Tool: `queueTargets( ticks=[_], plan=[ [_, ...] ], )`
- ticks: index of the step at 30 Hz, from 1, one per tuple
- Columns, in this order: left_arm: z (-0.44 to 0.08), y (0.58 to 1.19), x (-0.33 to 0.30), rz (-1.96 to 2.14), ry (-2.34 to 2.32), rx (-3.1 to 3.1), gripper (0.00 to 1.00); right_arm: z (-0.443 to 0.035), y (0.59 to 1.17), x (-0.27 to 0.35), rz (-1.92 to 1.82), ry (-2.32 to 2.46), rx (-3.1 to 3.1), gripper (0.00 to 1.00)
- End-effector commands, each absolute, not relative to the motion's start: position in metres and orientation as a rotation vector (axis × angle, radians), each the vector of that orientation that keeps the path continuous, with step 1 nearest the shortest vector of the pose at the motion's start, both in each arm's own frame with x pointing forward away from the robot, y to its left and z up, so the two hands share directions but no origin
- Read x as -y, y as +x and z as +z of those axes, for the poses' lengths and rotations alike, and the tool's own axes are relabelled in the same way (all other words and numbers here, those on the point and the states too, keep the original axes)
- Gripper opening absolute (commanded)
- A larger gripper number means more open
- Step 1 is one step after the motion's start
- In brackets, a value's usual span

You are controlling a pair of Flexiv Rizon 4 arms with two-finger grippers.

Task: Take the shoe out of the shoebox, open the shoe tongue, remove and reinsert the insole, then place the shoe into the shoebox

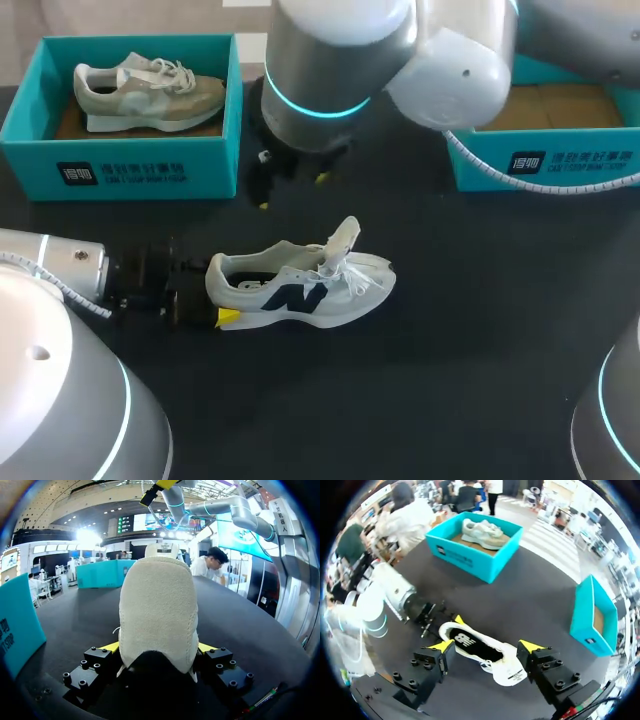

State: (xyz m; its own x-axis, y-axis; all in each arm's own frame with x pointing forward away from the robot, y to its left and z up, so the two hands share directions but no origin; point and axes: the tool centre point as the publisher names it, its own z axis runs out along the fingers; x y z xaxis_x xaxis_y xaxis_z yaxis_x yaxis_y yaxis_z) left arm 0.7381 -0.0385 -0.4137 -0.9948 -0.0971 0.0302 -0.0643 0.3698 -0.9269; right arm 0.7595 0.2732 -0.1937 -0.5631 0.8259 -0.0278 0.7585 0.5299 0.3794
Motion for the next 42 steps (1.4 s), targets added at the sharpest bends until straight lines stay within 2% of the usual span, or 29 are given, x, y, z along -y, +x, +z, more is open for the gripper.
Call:
queueTargets(
  ticks=[1, 36, 42],
  plan=[
    [-0.420, 0.736, 0.041, -1.741, -0.153, -2.574, 0.00, -0.200, 0.764, -0.294, 0.596, 0.810, -2.973, 0.00],
    [-0.420, 0.736, 0.041, -1.741, -0.153, -2.574, 0.00, -0.202, 0.754, -0.304, 0.637, 0.711, -3.047, 0.00],
    [-0.420, 0.736, 0.041, -1.741, -0.153, -2.574, 0.00, -0.241, 0.760, -0.308, 0.358, 0.511, -2.992, 0.00]
  ],
)
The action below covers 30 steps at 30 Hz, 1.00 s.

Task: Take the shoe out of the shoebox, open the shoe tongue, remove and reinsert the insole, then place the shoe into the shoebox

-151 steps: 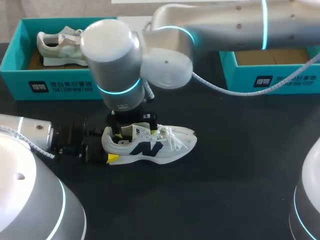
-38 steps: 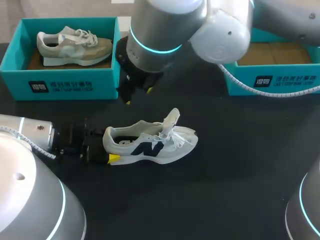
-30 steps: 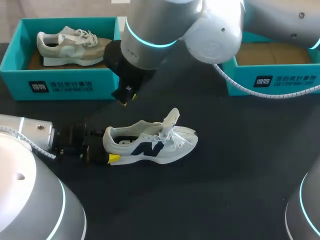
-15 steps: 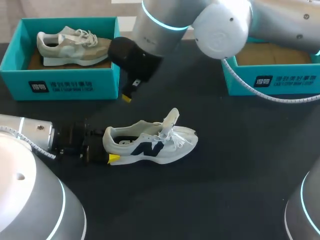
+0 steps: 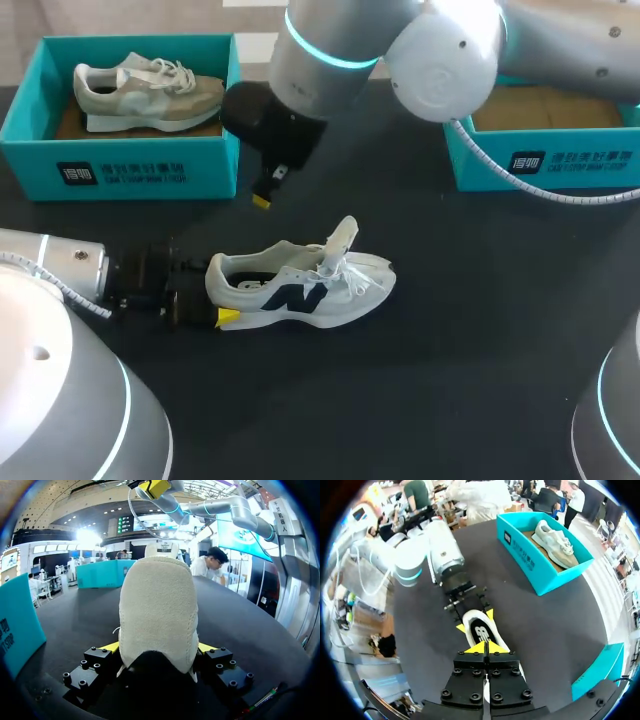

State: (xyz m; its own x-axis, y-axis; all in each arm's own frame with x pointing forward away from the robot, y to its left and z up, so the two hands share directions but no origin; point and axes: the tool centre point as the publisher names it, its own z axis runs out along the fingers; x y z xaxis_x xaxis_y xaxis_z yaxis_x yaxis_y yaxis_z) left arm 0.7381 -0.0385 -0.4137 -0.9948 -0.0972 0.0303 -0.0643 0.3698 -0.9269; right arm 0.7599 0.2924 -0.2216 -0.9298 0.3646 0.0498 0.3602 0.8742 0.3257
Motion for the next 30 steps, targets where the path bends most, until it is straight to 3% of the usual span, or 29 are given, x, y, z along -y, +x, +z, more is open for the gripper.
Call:
queueTargets(
  ticks=[1, 30],
  plan=[
    [-0.420, 0.736, 0.041, -1.741, -0.153, -2.574, 0.00, -0.246, 0.761, -0.308, 0.343, 0.510, -2.968, 0.00],
    [-0.420, 0.736, 0.041, -1.741, -0.153, -2.574, 0.00, -0.352, 0.749, -0.317, 0.099, 0.262, -3.048, 0.00]
  ],
)
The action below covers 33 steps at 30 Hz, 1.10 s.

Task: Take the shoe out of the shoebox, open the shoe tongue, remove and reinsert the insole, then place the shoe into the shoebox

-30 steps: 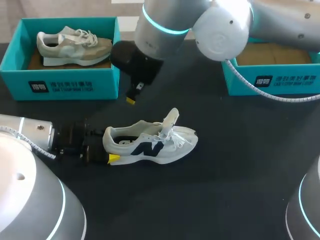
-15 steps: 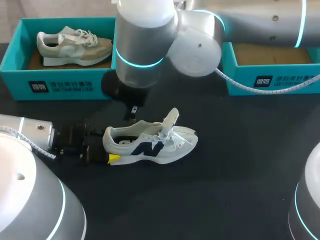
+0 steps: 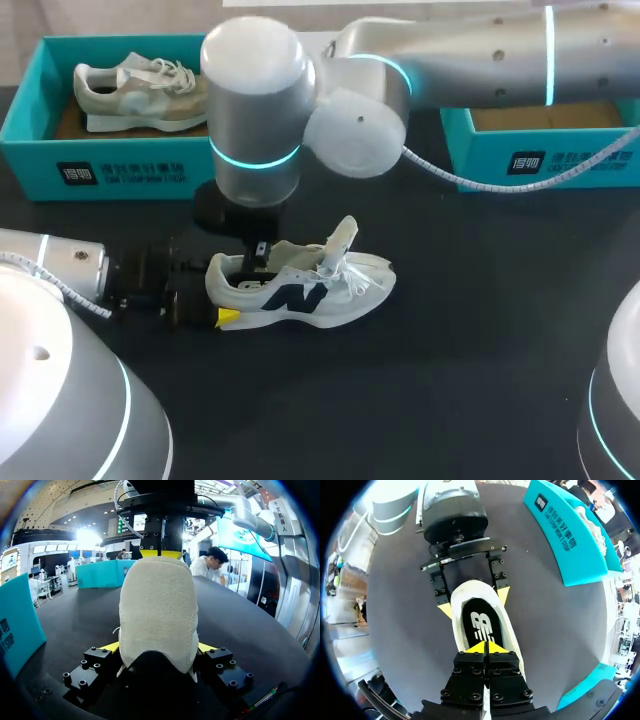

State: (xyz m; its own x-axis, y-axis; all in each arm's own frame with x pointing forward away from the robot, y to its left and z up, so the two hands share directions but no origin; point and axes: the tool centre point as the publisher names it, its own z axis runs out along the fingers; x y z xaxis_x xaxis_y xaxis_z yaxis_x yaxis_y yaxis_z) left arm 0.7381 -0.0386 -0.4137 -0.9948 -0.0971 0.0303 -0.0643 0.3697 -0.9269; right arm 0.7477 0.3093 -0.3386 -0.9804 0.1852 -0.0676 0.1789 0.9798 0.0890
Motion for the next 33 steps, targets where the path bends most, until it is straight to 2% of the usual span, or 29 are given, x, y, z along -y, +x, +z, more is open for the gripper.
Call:
queueTargets(
  ticks=[1, 11, 18, 19, 20, 21, 24, 33],
  plan=[
    [-0.420, 0.736, 0.041, -1.741, -0.153, -2.574, 0.00, -0.356, 0.749, -0.317, 0.098, 0.261, -3.052, 0.00],
    [-0.420, 0.736, 0.041, -1.741, -0.153, -2.574, 0.00, -0.382, 0.758, -0.302, 0.002, 0.221, -3.018, 0.00],
    [-0.420, 0.736, 0.041, -1.741, -0.153, -2.574, 0.00, -0.380, 0.760, -0.294, -0.013, 0.231, -2.957, 0.01],
    [-0.420, 0.736, 0.041, -1.741, -0.153, -2.574, 0.00, -0.381, 0.761, -0.294, -0.013, 0.234, -2.958, 0.21],
    [-0.420, 0.736, 0.041, -1.741, -0.153, -2.574, 0.00, -0.382, 0.761, -0.293, -0.017, 0.230, -2.946, 0.33],
    [-0.420, 0.736, 0.041, -1.741, -0.153, -2.574, 0.00, -0.382, 0.762, -0.293, -0.018, 0.230, -2.946, 0.39],
    [-0.420, 0.736, 0.041, -1.741, -0.153, -2.574, 0.00, -0.383, 0.763, -0.294, -0.018, 0.226, -2.942, 0.47],
    [-0.420, 0.736, 0.041, -1.741, -0.153, -2.574, 0.00, -0.403, 0.769, -0.302, 0.001, 0.170, -2.976, 0.47]
  ],
)
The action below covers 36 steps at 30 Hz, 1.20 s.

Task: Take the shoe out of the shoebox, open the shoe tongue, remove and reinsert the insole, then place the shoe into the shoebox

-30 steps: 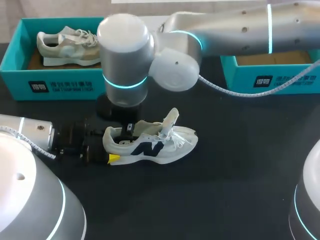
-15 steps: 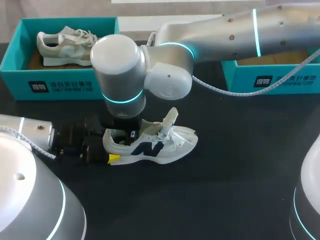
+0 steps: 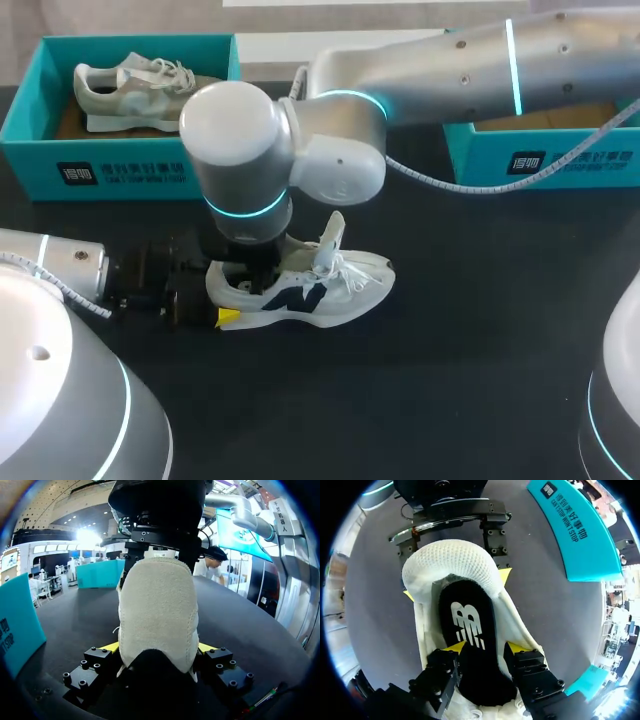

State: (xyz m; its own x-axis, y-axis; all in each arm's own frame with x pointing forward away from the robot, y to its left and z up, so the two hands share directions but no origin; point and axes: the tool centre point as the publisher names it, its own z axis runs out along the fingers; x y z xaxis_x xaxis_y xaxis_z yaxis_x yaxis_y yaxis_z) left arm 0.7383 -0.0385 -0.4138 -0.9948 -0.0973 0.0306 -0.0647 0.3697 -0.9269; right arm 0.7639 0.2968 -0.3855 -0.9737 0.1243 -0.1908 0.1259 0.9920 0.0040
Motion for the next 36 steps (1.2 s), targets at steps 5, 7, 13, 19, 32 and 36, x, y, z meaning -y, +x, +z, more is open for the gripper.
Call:
queueTargets(
  ticks=[5, 7, 13, 19, 32, 36],
  plan=[
    [-0.420, 0.736, 0.041, -1.741, -0.153, -2.574, 0.00, -0.416, 0.762, -0.302, -0.002, 0.163, -3.018, 0.35],
    [-0.420, 0.736, 0.041, -1.741, -0.153, -2.574, 0.00, -0.416, 0.759, -0.301, -0.004, 0.172, -3.021, 0.07],
    [-0.420, 0.736, 0.041, -1.741, -0.153, -2.574, 0.00, -0.409, 0.749, -0.291, -0.007, 0.241, -3.034, 0.00],
    [-0.420, 0.736, 0.041, -1.741, -0.153, -2.574, 0.00, -0.388, 0.748, -0.279, 0.053, 0.371, -3.023, 0.00],
    [-0.420, 0.736, 0.041, -1.741, -0.153, -2.574, 0.00, -0.333, 0.760, -0.246, 0.143, 0.565, -2.922, 0.00],
    [-0.420, 0.736, 0.041, -1.741, -0.153, -2.574, 0.00, -0.325, 0.762, -0.260, 0.216, 0.535, -2.938, 0.00]
  ],
)
